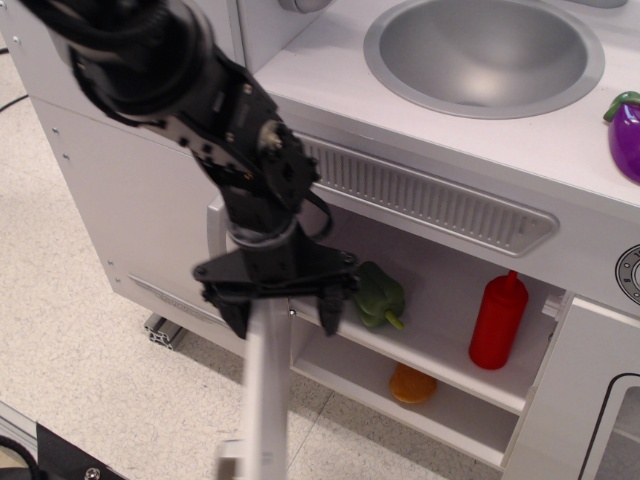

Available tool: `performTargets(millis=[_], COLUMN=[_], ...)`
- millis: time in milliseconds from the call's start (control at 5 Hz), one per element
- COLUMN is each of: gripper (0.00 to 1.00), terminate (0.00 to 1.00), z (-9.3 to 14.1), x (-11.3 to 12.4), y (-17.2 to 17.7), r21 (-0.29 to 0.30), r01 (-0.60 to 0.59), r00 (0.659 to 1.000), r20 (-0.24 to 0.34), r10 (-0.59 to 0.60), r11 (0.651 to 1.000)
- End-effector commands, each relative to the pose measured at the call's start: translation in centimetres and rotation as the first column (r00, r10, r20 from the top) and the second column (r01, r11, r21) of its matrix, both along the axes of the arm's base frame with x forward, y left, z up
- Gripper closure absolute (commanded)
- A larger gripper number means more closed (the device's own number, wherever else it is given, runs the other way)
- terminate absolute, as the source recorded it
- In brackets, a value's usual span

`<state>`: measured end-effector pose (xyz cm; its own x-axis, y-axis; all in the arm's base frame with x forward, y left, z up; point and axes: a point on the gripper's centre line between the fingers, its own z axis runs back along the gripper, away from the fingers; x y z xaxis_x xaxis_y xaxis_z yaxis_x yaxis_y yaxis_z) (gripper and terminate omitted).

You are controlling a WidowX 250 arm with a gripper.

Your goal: Close cabinet

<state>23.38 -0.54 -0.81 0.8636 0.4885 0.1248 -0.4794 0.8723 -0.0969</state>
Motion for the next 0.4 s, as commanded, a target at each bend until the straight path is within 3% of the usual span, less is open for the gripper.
performTargets(millis=[0, 200], gripper=[0.00, 0.00], terminate=[0.00, 0.00], z=[0.8, 3.7], x=[2.3, 2.8], y=[-5.8, -8.3], r21=[-0.063, -0.159], r01=[-0.019, -0.004], r00=[0.999, 0.998], r20=[0.036, 0.054], r10=[0.022, 0.013], r11=[0.998, 0.987])
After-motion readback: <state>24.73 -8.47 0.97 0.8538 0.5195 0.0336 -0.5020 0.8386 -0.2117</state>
